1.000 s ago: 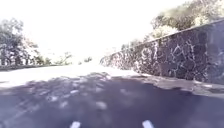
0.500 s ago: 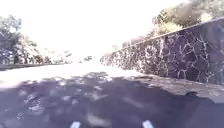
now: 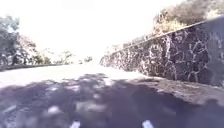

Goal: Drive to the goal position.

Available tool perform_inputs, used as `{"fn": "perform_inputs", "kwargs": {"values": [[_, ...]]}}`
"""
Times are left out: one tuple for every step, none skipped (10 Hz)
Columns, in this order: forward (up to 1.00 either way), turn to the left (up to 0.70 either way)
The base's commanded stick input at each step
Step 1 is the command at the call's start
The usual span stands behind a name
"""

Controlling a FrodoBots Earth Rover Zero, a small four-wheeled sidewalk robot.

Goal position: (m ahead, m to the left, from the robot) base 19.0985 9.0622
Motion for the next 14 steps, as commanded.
{"fn": "perform_inputs", "kwargs": {"values": [[1.0,0.0],[1.0,0.0],[1.0,0.11],[1.0,0.26],[1.0,0.4],[1.0,0.01],[1.0,0.01],[1.0,0.02],[1.0,0.02],[1.0,0.12],[1.0,0.23],[1.0,0.01],[1.0,0.05],[1.0,0.09]]}}
